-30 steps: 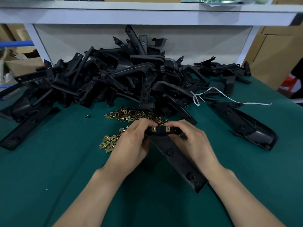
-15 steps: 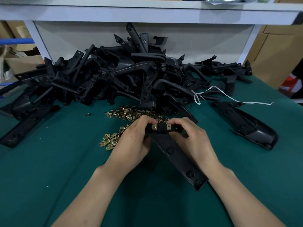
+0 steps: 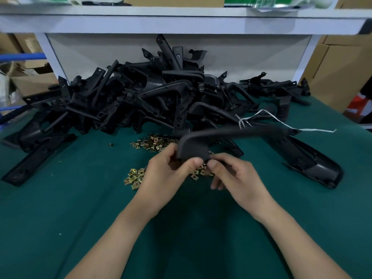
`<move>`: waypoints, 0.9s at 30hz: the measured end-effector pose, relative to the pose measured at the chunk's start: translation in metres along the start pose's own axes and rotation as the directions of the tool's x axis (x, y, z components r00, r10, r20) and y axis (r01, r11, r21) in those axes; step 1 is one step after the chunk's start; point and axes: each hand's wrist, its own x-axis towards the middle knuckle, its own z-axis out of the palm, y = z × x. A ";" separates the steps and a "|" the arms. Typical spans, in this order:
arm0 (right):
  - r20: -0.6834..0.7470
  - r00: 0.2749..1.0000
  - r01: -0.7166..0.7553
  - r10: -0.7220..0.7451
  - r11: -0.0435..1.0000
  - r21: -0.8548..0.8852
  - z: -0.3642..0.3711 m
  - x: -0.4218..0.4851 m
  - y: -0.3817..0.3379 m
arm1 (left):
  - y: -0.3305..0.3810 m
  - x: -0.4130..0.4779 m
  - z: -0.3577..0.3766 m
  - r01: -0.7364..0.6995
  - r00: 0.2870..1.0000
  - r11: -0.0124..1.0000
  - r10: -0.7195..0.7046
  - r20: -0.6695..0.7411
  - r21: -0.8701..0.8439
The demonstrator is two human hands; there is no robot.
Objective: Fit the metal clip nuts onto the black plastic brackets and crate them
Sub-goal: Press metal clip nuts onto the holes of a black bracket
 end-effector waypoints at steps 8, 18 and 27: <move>0.050 0.995 -0.098 0.088 0.954 0.284 0.013 -0.003 -0.008 | 0.008 0.002 0.002 0.235 0.972 0.873 -0.208 0.110 -0.428; 0.074 0.995 -0.077 0.062 0.972 0.220 0.021 -0.003 -0.007 | 0.006 0.001 0.008 0.178 0.984 0.938 -0.167 0.060 -0.298; -0.087 0.996 0.018 -0.018 1.000 -0.003 0.038 -0.009 -0.004 | 0.002 -0.006 0.019 0.072 0.991 0.986 -0.088 -0.102 -0.149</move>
